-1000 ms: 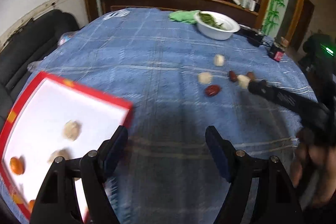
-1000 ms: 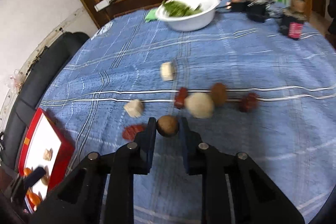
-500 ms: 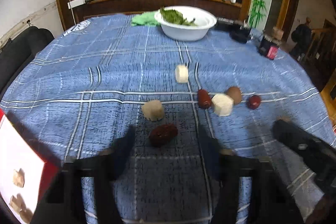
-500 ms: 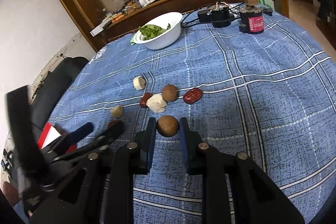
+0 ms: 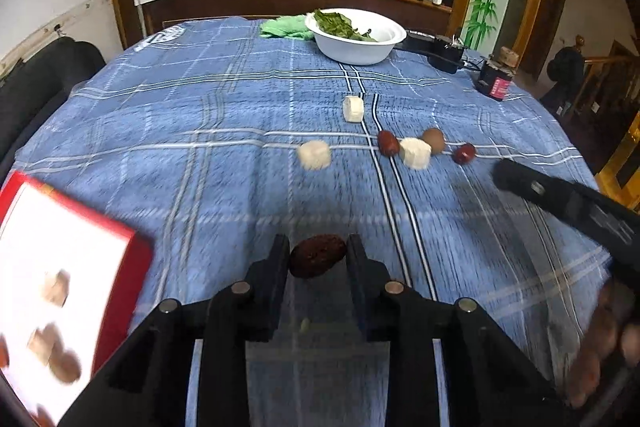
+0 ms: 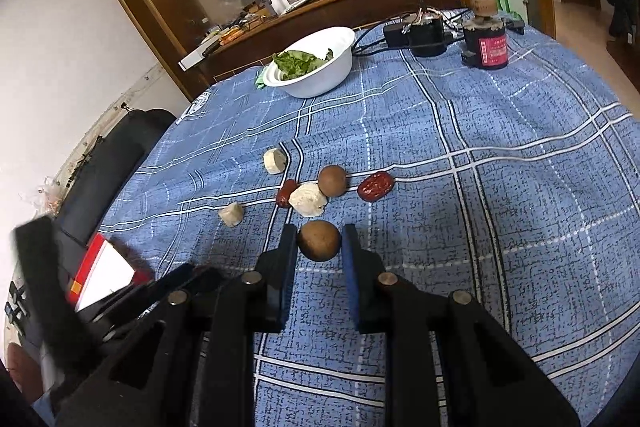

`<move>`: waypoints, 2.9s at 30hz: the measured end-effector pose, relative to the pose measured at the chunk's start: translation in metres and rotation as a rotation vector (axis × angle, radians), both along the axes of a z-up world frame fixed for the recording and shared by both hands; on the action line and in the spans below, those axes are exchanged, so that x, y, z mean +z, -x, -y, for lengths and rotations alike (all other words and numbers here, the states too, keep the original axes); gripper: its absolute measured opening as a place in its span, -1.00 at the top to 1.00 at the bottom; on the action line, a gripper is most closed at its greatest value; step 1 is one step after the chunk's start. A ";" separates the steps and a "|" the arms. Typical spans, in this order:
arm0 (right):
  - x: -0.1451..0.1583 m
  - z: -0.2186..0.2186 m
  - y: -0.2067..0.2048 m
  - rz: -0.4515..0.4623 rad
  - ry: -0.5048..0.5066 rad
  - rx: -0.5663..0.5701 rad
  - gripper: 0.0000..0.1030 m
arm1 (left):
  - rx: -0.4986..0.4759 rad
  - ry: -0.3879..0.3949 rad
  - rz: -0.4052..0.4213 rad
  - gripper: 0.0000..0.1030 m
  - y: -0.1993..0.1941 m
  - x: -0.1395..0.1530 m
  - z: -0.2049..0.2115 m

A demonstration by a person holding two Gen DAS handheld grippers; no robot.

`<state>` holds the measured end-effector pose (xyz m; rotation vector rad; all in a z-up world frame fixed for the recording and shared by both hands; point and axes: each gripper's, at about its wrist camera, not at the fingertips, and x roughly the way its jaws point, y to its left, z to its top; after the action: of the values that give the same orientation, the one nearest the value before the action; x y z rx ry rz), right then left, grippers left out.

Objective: Organize fruits
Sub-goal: 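Carry the red date with the left tool while the right tool carries the brown fruit over the tray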

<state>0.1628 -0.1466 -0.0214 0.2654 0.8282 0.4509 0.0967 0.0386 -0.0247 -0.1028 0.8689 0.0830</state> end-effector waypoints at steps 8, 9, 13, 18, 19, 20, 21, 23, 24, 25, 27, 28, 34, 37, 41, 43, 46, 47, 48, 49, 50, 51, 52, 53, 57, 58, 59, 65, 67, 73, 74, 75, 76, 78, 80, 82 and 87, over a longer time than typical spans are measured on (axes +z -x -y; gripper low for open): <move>0.008 -0.023 0.025 -0.010 0.067 0.052 0.54 | 0.045 -0.028 -0.035 0.46 0.052 0.010 -0.011; 0.009 -0.027 0.032 -0.005 0.079 0.064 0.54 | 0.050 -0.034 -0.037 0.46 0.058 0.011 -0.013; 0.015 -0.040 0.060 0.008 0.115 0.097 0.54 | 0.056 -0.035 -0.034 0.46 0.072 0.015 -0.018; 0.026 -0.052 0.089 0.040 0.142 0.121 0.54 | 0.062 -0.024 -0.013 0.46 0.090 0.021 -0.026; 0.029 -0.055 0.094 0.047 0.146 0.127 0.54 | 0.068 -0.021 -0.009 0.46 0.094 0.023 -0.029; 0.030 -0.057 0.098 0.052 0.148 0.131 0.54 | 0.073 -0.019 -0.005 0.46 0.097 0.024 -0.031; 0.032 -0.060 0.102 0.058 0.148 0.136 0.54 | 0.080 -0.015 0.000 0.46 0.100 0.026 -0.035; 0.035 -0.067 0.109 0.066 0.149 0.149 0.54 | 0.092 -0.013 0.006 0.46 0.106 0.029 -0.042; 0.037 -0.071 0.113 0.072 0.154 0.157 0.54 | 0.098 -0.011 0.009 0.46 0.108 0.030 -0.044; 0.038 -0.076 0.116 0.078 0.158 0.164 0.54 | 0.105 -0.009 0.011 0.46 0.109 0.031 -0.048; 0.041 -0.083 0.122 0.089 0.158 0.178 0.54 | 0.118 -0.003 0.014 0.46 0.113 0.032 -0.055; 0.043 -0.086 0.125 0.094 0.155 0.185 0.54 | 0.126 -0.006 0.017 0.46 0.116 0.033 -0.058; 0.047 -0.104 0.141 0.115 0.157 0.229 0.53 | 0.173 0.004 0.018 0.46 0.126 0.035 -0.079; 0.049 -0.114 0.149 0.130 0.168 0.264 0.53 | 0.198 0.006 0.022 0.46 0.129 0.036 -0.087; 0.052 -0.127 0.159 0.148 0.176 0.305 0.53 | 0.226 0.006 0.022 0.46 0.134 0.037 -0.098; 0.053 -0.133 0.163 0.158 0.177 0.321 0.53 | 0.240 0.006 0.022 0.46 0.137 0.037 -0.104; 0.055 -0.141 0.167 0.165 0.176 0.344 0.53 | 0.264 0.008 0.019 0.46 0.139 0.036 -0.114; 0.055 -0.143 0.168 0.165 0.175 0.349 0.53 | 0.269 0.009 0.019 0.46 0.140 0.036 -0.117; 0.055 -0.147 0.169 0.165 0.174 0.358 0.53 | 0.276 0.010 0.018 0.46 0.141 0.036 -0.121; 0.055 -0.150 0.171 0.166 0.173 0.366 0.53 | 0.282 0.010 0.016 0.46 0.141 0.036 -0.124; 0.055 -0.152 0.172 0.167 0.172 0.372 0.53 | 0.289 0.009 0.014 0.46 0.142 0.035 -0.127; 0.055 -0.156 0.174 0.167 0.171 0.380 0.53 | 0.298 0.009 0.012 0.46 0.142 0.035 -0.131; 0.054 -0.160 0.175 0.168 0.168 0.390 0.53 | 0.305 0.006 0.011 0.46 0.142 0.034 -0.134; 0.054 -0.164 0.177 0.169 0.166 0.398 0.53 | 0.313 0.005 0.009 0.46 0.143 0.034 -0.138; 0.055 -0.178 0.181 0.171 0.151 0.431 0.53 | 0.348 0.008 0.004 0.46 0.144 0.033 -0.152; 0.055 -0.182 0.181 0.170 0.148 0.439 0.53 | 0.355 0.007 0.004 0.46 0.143 0.034 -0.156; 0.055 -0.186 0.182 0.171 0.144 0.449 0.53 | 0.361 0.009 0.004 0.46 0.144 0.034 -0.160; 0.056 -0.204 0.188 0.176 0.134 0.484 0.53 | 0.413 0.019 0.008 0.47 0.147 0.035 -0.184; 0.056 -0.209 0.188 0.179 0.132 0.495 0.53 | 0.427 0.021 0.007 0.47 0.148 0.034 -0.190; 0.049 -0.228 0.183 0.166 0.140 0.522 0.53 | 0.462 0.021 -0.003 0.47 0.148 0.030 -0.212; 0.046 -0.232 0.182 0.159 0.145 0.528 0.53 | 0.466 0.021 -0.008 0.47 0.147 0.028 -0.215; 0.043 -0.236 0.180 0.151 0.151 0.534 0.53 | 0.472 0.018 -0.016 0.47 0.146 0.026 -0.219; 0.039 -0.240 0.179 0.140 0.156 0.540 0.53 | 0.475 0.020 -0.024 0.47 0.144 0.024 -0.222; 0.034 -0.247 0.179 0.124 0.161 0.554 0.53 | 0.482 0.012 -0.034 0.47 0.142 0.021 -0.226; 0.028 -0.252 0.181 0.113 0.171 0.570 0.53 | 0.487 0.012 -0.042 0.47 0.139 0.019 -0.230; 0.024 -0.257 0.182 0.103 0.177 0.583 0.53 | 0.493 0.006 -0.046 0.47 0.137 0.018 -0.232; 0.015 -0.265 0.184 0.085 0.195 0.604 0.53 | 0.499 -0.001 -0.055 0.47 0.132 0.016 -0.236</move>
<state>-0.0209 0.1187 -0.0064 -0.1942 0.8554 0.9315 -0.0353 0.2743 -0.0092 -0.3168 0.8825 0.5550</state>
